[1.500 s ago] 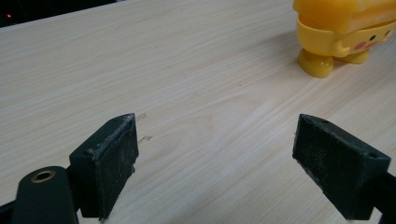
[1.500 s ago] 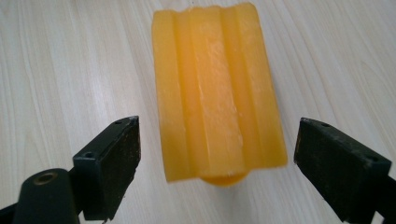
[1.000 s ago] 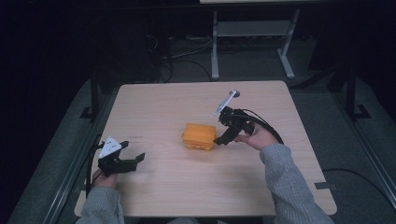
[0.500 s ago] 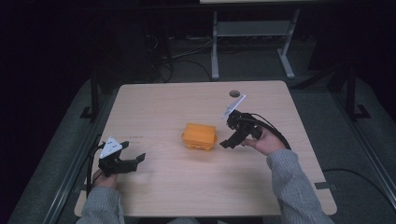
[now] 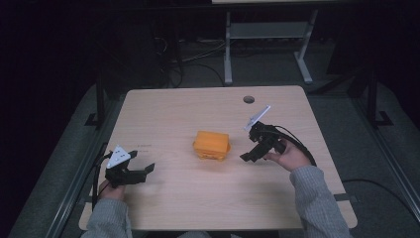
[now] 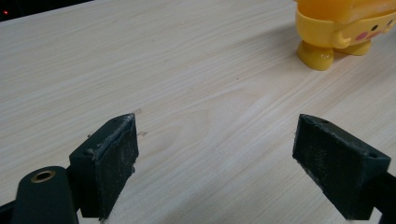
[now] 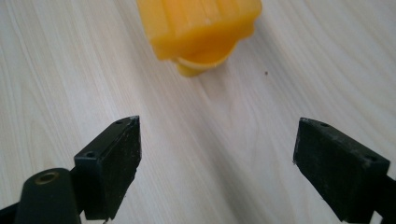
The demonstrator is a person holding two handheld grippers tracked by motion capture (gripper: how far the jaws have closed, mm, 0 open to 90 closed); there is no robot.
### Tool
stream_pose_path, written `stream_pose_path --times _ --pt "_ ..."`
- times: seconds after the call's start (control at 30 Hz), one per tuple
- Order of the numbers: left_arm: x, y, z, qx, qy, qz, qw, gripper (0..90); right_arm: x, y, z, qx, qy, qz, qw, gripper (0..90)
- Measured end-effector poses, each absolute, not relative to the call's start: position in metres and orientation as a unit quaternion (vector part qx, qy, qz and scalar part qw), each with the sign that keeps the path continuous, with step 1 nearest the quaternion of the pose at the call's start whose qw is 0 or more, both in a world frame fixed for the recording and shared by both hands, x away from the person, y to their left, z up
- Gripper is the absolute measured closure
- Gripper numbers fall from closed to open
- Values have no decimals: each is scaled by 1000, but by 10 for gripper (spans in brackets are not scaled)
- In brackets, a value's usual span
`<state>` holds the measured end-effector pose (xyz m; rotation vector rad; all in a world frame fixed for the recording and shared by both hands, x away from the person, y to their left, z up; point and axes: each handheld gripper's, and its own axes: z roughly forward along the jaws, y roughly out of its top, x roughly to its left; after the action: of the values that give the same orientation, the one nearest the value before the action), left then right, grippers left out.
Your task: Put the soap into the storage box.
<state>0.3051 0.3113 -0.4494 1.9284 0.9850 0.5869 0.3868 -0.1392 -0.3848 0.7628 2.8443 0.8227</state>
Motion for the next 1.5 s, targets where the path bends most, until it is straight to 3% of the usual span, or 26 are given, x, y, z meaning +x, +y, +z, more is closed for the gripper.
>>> stream_pose_path --times 1.5 --pt "305 306 -452 784 390 233 423 138 323 -228 -434 348 890 291 48 147"
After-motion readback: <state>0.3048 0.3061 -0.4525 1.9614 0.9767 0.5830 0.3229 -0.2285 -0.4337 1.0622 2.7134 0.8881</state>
